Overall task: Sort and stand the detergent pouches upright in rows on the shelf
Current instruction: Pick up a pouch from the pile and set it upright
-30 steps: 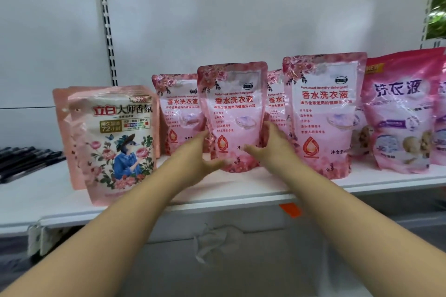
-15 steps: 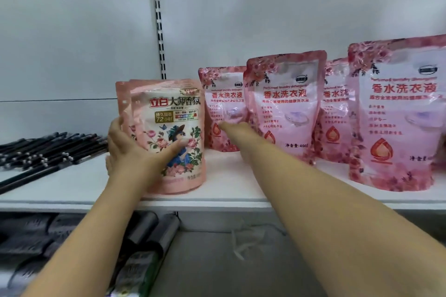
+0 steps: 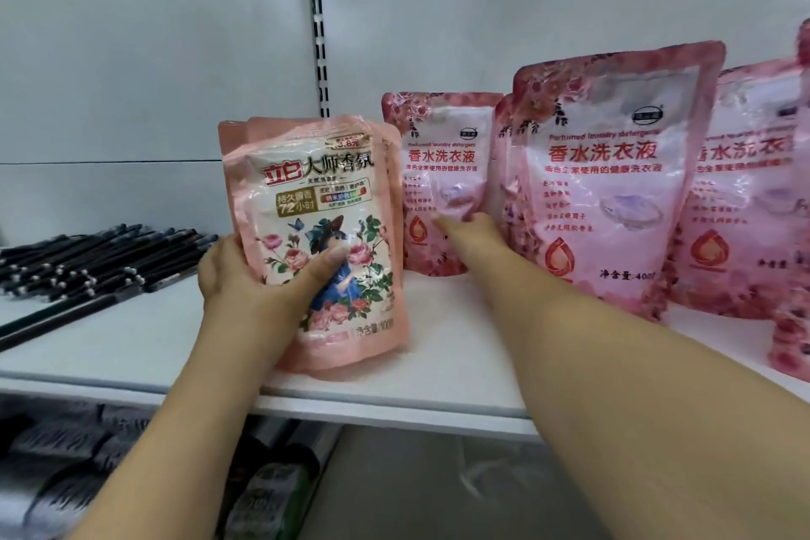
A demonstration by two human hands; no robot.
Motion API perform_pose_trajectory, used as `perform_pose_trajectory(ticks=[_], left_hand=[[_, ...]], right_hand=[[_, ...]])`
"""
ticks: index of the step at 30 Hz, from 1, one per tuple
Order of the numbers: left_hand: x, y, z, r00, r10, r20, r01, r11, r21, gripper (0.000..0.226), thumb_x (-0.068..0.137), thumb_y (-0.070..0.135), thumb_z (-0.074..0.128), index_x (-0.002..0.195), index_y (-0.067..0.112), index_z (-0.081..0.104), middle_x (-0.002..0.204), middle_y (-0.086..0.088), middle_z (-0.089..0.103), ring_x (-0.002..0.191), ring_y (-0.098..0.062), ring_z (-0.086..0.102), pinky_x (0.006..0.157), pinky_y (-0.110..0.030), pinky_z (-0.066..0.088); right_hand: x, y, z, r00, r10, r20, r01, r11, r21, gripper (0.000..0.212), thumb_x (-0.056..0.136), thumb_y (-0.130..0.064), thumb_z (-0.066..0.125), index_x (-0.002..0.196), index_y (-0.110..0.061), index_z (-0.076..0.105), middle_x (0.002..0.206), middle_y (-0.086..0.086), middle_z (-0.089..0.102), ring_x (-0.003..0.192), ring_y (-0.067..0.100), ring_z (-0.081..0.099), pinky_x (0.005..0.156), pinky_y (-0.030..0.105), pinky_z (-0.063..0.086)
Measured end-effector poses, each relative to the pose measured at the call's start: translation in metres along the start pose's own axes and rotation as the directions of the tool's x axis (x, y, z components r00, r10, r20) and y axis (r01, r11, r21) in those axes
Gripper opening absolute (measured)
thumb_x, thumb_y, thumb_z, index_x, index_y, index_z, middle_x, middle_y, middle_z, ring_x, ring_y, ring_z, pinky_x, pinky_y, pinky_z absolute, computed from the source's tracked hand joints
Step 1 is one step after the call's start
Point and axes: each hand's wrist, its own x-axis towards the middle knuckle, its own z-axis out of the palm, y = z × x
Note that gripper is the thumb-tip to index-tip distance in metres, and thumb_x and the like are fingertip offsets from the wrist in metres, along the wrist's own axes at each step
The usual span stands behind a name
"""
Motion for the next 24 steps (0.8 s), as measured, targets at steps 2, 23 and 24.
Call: perform_pose_trajectory(ticks=[2, 23, 24], left_hand=[[0.005, -0.007, 0.0, 0.999, -0.031, 0.022, 0.031, 0.999, -0.033, 0.099, 0.032, 0.076, 0.074, 0.112, 0.026, 0.044, 0.132, -0.004, 0.044, 0.121, -0.024, 0.046, 0.102, -0.048, 0.038], [0.006, -0.007, -0.002, 0.998, -0.056, 0.036, 0.056, 0.998, -0.02, 0.079, 0.062, 0.056, 0.074, 0.123, 0.016, 0.045, 0.128, -0.008, 0.038, 0.123, -0.024, 0.039, 0.105, -0.038, 0.033], [0.008, -0.008, -0.002, 0.997, -0.069, 0.041, 0.07, 0.997, -0.028, 0.086, 0.054, 0.063, 0.075, 0.122, 0.017, 0.048, 0.127, -0.008, 0.042, 0.121, -0.024, 0.042, 0.104, -0.04, 0.036]], right_hand=[[0.003, 0.003, 0.0, 0.999, -0.024, -0.021, 0.025, 0.999, 0.021, 0.065, 0.08, -0.045, 0.063, 0.13, -0.006, 0.047, 0.126, 0.012, 0.054, 0.104, 0.026, 0.055, 0.078, 0.025, 0.038], [-0.058, -0.004, -0.016, 0.973, -0.216, 0.08, 0.225, 0.967, -0.119, 0.054, 0.087, -0.025, 0.062, 0.129, -0.006, 0.036, 0.123, 0.011, 0.053, 0.096, 0.024, 0.053, 0.079, 0.031, 0.041], [-0.065, -0.004, -0.019, 0.97, -0.224, 0.089, 0.234, 0.965, -0.118, 0.051, 0.087, -0.026, 0.062, 0.128, -0.006, 0.039, 0.121, 0.01, 0.054, 0.091, 0.021, 0.05, 0.077, 0.029, 0.04]])
